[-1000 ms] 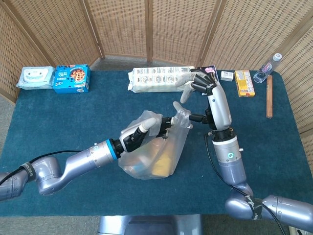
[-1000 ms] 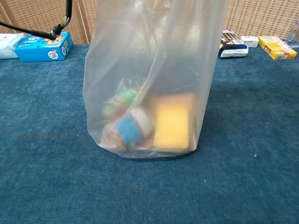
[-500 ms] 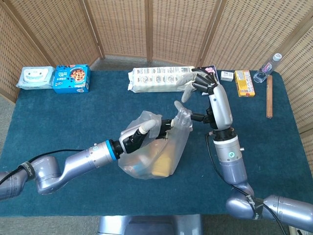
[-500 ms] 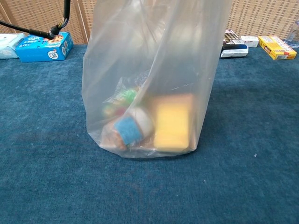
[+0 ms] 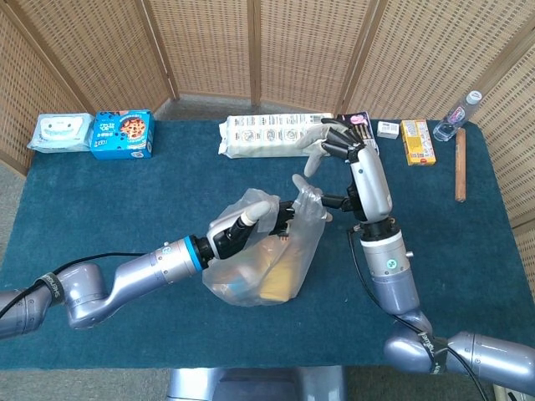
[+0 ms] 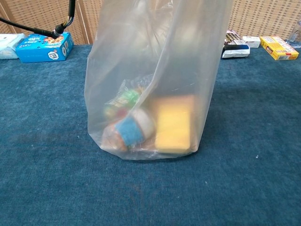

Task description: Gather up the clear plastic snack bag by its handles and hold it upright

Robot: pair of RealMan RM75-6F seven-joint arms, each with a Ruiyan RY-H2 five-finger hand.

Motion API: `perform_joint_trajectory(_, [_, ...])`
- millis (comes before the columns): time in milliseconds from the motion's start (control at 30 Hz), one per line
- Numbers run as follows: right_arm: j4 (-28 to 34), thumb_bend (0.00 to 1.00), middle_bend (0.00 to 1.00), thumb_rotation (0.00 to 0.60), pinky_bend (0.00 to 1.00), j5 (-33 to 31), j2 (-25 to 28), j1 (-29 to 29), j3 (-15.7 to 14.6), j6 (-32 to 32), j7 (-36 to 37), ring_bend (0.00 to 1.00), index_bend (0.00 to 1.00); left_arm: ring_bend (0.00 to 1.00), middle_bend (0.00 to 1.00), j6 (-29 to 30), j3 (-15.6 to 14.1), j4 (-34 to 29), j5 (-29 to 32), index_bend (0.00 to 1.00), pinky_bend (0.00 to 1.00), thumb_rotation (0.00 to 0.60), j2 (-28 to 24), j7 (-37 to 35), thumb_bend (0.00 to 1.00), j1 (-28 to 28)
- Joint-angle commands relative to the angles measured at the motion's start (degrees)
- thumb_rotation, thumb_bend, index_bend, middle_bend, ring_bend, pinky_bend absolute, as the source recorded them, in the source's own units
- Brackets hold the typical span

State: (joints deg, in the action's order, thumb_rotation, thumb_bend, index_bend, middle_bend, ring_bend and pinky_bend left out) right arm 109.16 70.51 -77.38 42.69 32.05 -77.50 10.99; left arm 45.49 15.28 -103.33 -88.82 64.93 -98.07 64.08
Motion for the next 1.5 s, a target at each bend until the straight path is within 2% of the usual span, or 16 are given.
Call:
perform_joint_trajectory(33, [-0.03,0.33,0.43,0.600,0.17,-0.01,-0.10,0.05,-0.09,0.02,-0.17,0.32,0.63,0.05,0.16,-0.16,0.18,0.05,0.40,0.21,0.18,0.000,0.20,0.32,0.16,0.30])
perform_joint_trajectory(467, [-0.44,0.32,0.43,0.600,0.17,-0.31,-0.49,0.46,-0.06,0.26,-0.42,0.31,0.63,0.05,0.16,-1.33,0.45,-0.12,0.99,0.21,0.17,0.000,0.61,0.96,0.16,1.49])
perform_joint_trajectory(933, [-0.49,0.32,0.43,0.600,0.17,-0.16,-0.08,0.04,-0.21,0.30,0.27,0.31,0.63,0.04,0.16,-0.09,0.26,-1.04,1.96,0.21,0.11,0.000,0.01,4.04,0.16,0.17])
perform_joint_trajectory(1167, [-0.38,0.32,0.43,0.600,0.16,-0.07,0.33,-0.22,-0.10,0.26,0.63,0.31,0.63,0.04,0.16,0.23,0.17,-1.29,2.66,0.21,0.11,0.000,-0.62,4.50,0.16,-0.86])
perform_joint_trajectory(1500, [-0.56,0.32,0.43,0.600,0.16,-0.37,0.39,-0.34,0.02,0.12,0.66,0.31,0.63,0.03,0.16,0.24,-0.05,-1.75,0.69,0.21,0.08,0.000,-1.00,3.57,0.16,-0.89])
